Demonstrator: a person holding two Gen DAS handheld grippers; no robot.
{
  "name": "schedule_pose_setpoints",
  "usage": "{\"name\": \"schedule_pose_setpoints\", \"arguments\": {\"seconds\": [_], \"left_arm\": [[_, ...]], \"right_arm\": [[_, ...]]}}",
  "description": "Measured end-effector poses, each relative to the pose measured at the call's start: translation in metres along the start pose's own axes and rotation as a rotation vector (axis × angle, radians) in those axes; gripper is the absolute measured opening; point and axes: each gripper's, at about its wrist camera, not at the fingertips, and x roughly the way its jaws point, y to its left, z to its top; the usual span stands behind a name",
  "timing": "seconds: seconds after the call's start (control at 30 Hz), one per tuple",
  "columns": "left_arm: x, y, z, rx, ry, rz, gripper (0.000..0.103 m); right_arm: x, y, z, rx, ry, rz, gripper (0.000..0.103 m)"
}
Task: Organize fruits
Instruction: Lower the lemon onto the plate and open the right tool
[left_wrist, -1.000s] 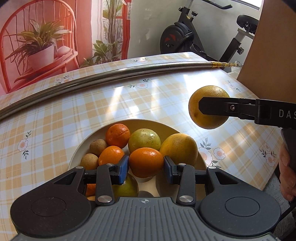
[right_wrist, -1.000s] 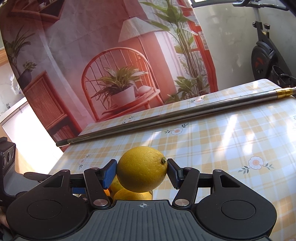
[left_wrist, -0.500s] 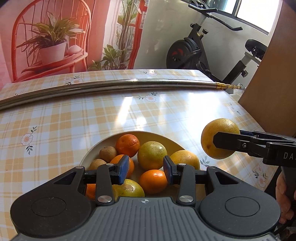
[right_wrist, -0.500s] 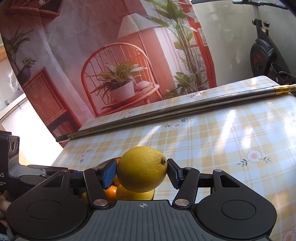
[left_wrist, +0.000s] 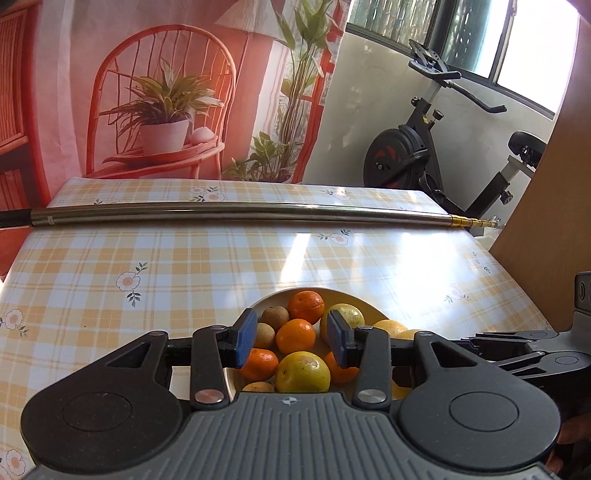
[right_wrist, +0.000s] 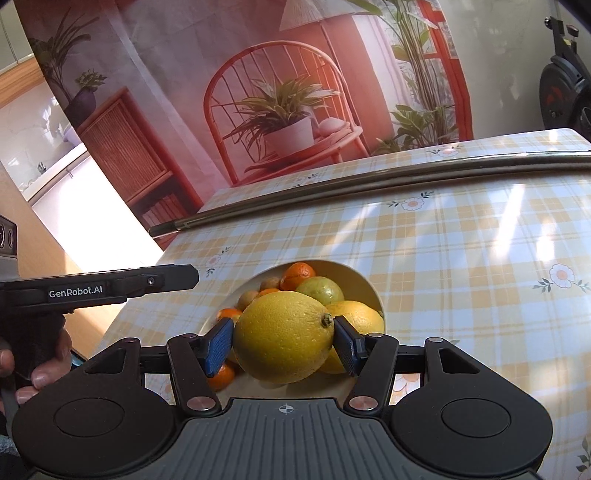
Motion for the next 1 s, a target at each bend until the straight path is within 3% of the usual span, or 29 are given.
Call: {"name": "schedule_pose_setpoints", "arguments": {"seconds": [0.37,1.0], "left_arm": [[0.003,0.018,-0.007,-0.038,0.006,0.010,0.045],[0.019,0.021,-0.012,-0.047,0.075,0.034,0.047]], "right_arm": [[0.044,0.022,-0.014,-0.024,0.167,0.052,0.054],[0.058,0.010,-0.012,-0.002,0.211,0.047,0.056]]}}
